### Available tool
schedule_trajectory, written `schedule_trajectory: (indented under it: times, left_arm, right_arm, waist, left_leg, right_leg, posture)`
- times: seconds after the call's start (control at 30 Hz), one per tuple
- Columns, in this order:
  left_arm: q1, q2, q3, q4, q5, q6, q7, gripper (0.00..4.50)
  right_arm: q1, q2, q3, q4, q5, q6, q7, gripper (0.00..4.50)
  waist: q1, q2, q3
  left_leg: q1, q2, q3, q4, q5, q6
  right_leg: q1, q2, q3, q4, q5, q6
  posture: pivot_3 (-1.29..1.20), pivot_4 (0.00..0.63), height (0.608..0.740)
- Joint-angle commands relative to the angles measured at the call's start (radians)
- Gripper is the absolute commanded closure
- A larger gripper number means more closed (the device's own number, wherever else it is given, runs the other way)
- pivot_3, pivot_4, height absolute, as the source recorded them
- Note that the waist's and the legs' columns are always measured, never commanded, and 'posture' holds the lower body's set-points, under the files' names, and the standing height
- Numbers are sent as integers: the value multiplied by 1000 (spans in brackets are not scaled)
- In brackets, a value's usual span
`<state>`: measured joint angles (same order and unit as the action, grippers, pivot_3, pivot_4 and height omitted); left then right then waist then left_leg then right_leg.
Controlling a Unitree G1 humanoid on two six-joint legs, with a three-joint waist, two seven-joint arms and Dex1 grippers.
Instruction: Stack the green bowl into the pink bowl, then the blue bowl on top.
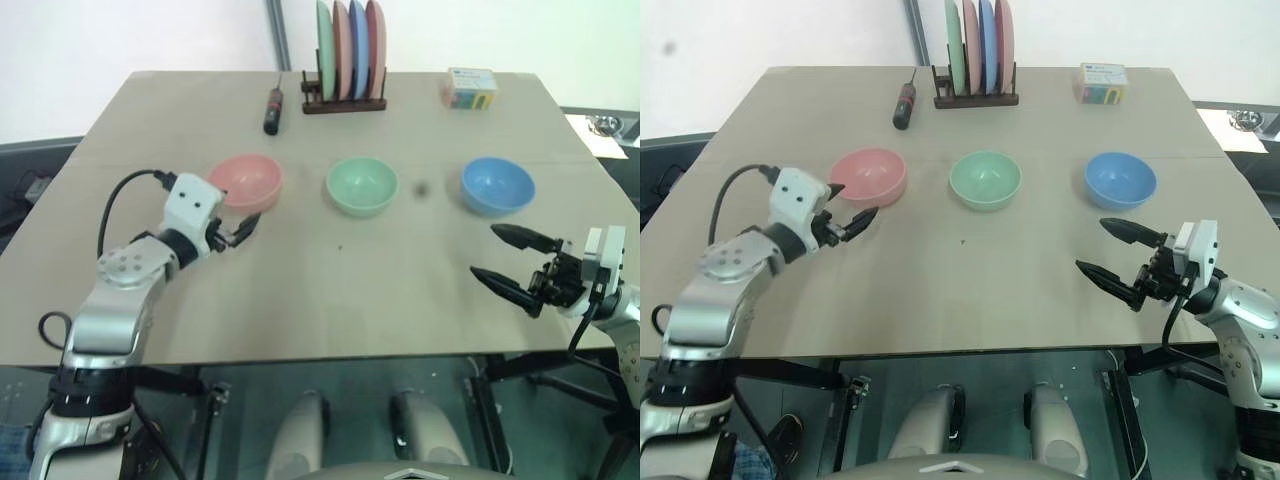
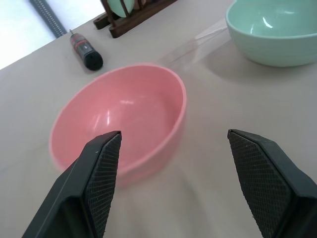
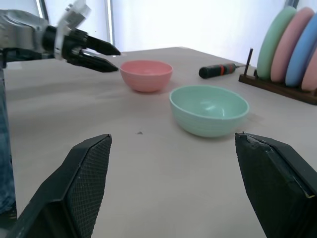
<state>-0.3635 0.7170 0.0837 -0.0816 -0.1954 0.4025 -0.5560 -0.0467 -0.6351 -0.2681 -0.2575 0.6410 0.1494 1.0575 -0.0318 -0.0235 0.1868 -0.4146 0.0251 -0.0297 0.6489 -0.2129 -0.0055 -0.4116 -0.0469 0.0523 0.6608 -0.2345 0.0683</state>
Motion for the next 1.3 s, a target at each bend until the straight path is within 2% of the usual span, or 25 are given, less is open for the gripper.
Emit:
schedule_trajectory:
  times: [0.03, 0.3, 0.4, 0.53, 0.6, 0.63, 0.87, 1.07, 1.13, 1.3]
  left_arm:
    - [-106, 3, -73, 157, 90, -127, -39, 829]
    - [-269, 1, -188, 442, 197, -236, -152, 829]
    - [-309, 5, -215, 506, 213, -264, -221, 1598]
    - [-347, -6, -205, 530, 196, -258, -284, 3186]
    - [-351, -5, -203, 529, 199, -262, -302, 4172]
    - [-349, -4, -202, 520, 199, -262, -311, 4411]
    - [-303, 22, -211, 336, 162, -237, -450, 4411]
    - [-158, 117, -304, -66, 22, -73, -739, 4411]
    - [-131, 151, -335, -144, -11, -52, -812, 4411]
    - [-194, 88, -370, -92, 50, -92, -761, 4411]
  right_arm:
    - [-5, 5, -7, -66, 24, -1, -16, 322]
    - [1, 17, -6, -109, 34, 0, -54, 322]
    - [8, 17, -7, -111, 34, -4, -57, 175]
    - [16, 15, -13, -108, 35, -8, -55, 175]
    - [19, 16, -11, -104, 31, -13, -55, 175]
    - [20, 17, -10, -102, 30, -15, -54, 175]
    - [15, 19, -3, -88, 24, -19, -52, 175]
    - [-3, 15, 1, -68, 21, -21, -39, 175]
    - [-6, 15, 2, -65, 21, -21, -37, 175]
    - [0, 18, 0, -72, 21, -21, -38, 175]
  waist:
    - [1, 0, 0]
    - [4, 0, 0]
    - [2, 0, 0]
    - [3, 0, 0]
    - [4, 0, 0]
    - [5, 0, 0]
    - [3, 0, 0]
    - [-1, 0, 0]
    - [-2, 0, 0]
    - [6, 1, 0]
  left_leg:
    - [0, 0, 0, 0, 0, 0]
    - [-1, 0, -1, 0, 0, 0]
    - [-1, 0, -1, 0, 0, 0]
    - [-1, 0, -1, 0, 0, 0]
    - [-1, 0, -1, 0, 0, 0]
    - [-1, 0, -1, 0, 0, 0]
    - [-1, 0, -1, 0, 0, 0]
    - [-1, 0, -1, 0, 0, 0]
    - [-1, 0, -1, 0, 0, 0]
    - [0, 0, -1, 1, 0, 0]
  right_leg:
    - [0, 0, 0, 0, 0, 0]
    - [0, 0, -1, 0, 1, -1]
    - [0, 0, -1, 0, 1, -1]
    - [0, 0, -1, 0, 1, -1]
    - [0, 0, -1, 0, 1, -1]
    - [0, 0, -1, 0, 1, -1]
    - [0, 0, -1, 0, 1, -1]
    - [0, 0, 0, 0, 1, -1]
    - [0, 0, 0, 0, 1, -2]
    - [0, 0, -1, 1, -4, -2]
  posture:
    - [0, 150, 740]
    - [0, 150, 740]
    - [0, 150, 740]
    - [0, 150, 740]
    - [0, 150, 740]
    - [0, 150, 740]
    - [0, 150, 740]
    - [0, 150, 740]
    - [0, 150, 740]
    - [0, 150, 740]
